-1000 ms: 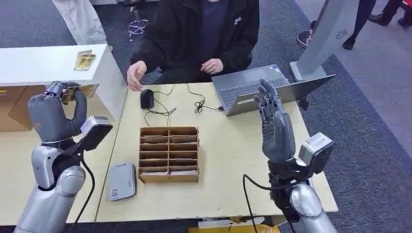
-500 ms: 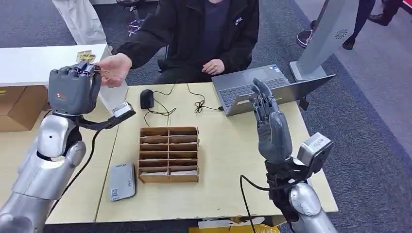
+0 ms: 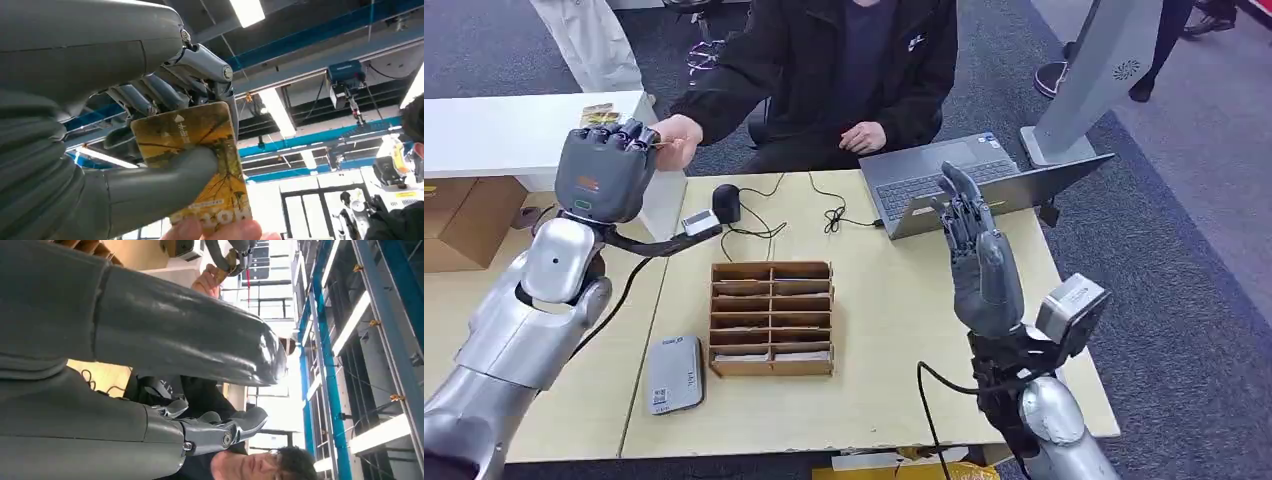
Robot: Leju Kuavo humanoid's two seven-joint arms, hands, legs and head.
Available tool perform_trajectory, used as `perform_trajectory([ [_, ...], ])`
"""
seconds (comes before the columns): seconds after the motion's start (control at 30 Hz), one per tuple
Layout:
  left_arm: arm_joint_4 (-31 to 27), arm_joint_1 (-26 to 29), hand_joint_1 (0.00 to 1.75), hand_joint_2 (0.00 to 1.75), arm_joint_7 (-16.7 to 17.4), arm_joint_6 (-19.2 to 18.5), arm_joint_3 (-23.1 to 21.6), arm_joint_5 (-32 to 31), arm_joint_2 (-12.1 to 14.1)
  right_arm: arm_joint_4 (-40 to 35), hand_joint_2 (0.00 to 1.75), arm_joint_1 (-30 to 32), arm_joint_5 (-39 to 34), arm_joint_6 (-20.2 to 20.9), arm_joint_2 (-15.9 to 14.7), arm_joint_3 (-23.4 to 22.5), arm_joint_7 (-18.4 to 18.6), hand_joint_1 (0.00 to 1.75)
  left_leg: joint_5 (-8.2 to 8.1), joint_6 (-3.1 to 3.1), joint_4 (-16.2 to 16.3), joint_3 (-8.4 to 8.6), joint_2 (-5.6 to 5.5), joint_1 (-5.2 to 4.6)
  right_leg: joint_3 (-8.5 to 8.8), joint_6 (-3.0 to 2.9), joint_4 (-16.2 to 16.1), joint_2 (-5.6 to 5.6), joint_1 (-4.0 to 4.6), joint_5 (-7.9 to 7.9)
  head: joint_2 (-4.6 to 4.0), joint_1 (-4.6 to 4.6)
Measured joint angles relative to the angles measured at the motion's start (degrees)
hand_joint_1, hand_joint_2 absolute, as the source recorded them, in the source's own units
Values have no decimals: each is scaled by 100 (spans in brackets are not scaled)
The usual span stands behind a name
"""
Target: Pass the card to the sensor for recognition and then transmit it.
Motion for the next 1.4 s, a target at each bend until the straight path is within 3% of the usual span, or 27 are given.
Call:
perform_trajectory([
  [0.43, 41, -9, 0, 175, 114, 66, -87, -81, 33, 0, 0, 40, 0, 41, 0, 0, -37, 0, 0, 0, 0, 0, 0, 0, 0, 0, 0, 1, 0, 0, 0, 0],
  [0.6, 35, 21, 0, 175, 125, 138, -87, 152, 50, 0, 0, 54, 4, 42, -2, 0, -37, 0, 0, 0, 0, 0, 0, 0, 1, 0, 0, 1, 0, 0, 0, 0],
  [1.0, -549, 488, 0, 175, -346, 138, -11, 2348, -33, -15, 0, 157, 116, -66, -4, -2, -15, 0, -1, 0, 0, -1, 0, 0, 1, 0, 0, 1, 0, 0, 0, 0],
  [1.4, -1629, 1254, 0, 175, -697, 72, 140, 2962, -39, -63, 0, 204, 136, -162, -15, -33, 18, 0, -1, 0, 0, -1, 1, 0, 0, 0, 0, 3, 0, 0, 0, 0],
])
